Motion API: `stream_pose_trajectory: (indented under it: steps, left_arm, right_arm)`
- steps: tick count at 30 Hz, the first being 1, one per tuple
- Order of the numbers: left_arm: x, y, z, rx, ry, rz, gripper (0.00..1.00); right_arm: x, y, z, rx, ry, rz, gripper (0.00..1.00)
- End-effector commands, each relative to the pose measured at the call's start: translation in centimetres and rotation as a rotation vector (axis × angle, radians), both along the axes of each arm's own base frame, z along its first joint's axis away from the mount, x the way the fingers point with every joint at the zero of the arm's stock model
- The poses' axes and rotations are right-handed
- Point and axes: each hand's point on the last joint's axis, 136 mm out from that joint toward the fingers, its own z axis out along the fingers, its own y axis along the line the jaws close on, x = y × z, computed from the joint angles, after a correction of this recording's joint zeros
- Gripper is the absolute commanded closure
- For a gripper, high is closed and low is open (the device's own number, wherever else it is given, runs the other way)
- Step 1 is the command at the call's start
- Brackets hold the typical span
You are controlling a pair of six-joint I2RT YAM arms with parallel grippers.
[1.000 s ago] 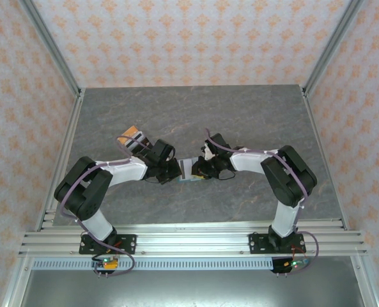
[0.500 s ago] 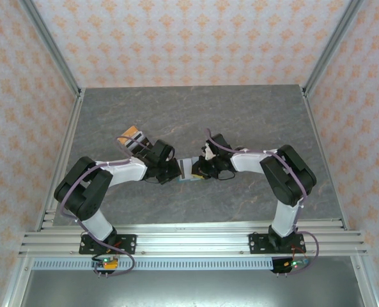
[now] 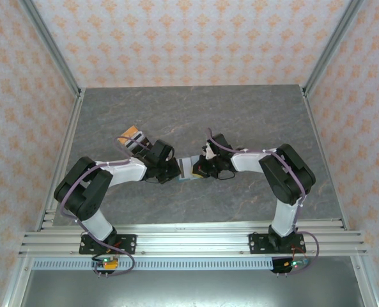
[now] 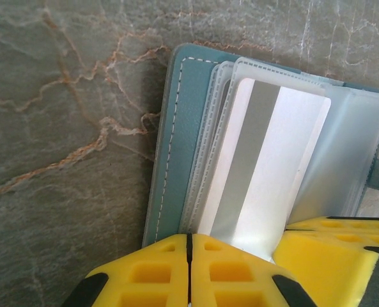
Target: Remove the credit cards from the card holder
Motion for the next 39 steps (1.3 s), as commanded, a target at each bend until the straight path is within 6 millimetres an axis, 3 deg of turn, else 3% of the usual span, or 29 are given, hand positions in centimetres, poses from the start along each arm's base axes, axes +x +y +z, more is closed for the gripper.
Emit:
stream_pose_trajectory:
  steps: [1, 7, 15, 24, 33, 39]
  left_arm:
    - [-1.6, 0.9, -1.5, 0.063, 0.054, -0.008, 0.92]
    - [-1.7, 1.7, -1.4, 0.106, 0.057, -0.009, 0.92]
    - [-1.5, 1.4, -0.8, 0.099, 0.045, -0.018, 0.92]
    - [0.6, -0.6, 4.0, -0.004, -0.087, -0.05, 0.91]
    - [1.5, -1.7, 1.6, -0.02, -0.037, -0.047, 0.92]
    - [1.0, -1.3, 0.0, 0.019, 0.008, -0.046, 0.95]
  right_arm:
    - [0.9, 0.0, 0.7, 0.003, -0.071, -0.014, 1.0]
    - [0.7, -2.0, 0.4, -0.059, -0.087, -0.033, 1.0]
    - [0.5, -2.9, 0.2, -0.095, -0.095, -0.041, 1.0]
    - [0.6, -2.3, 0.9, -0.065, -0.096, -0.025, 1.0]
    - [1.0, -1.7, 1.5, -0.04, -0.104, -0.02, 1.0]
    - [1.2, -0.7, 3.2, 0.053, -0.135, -0.017, 0.87]
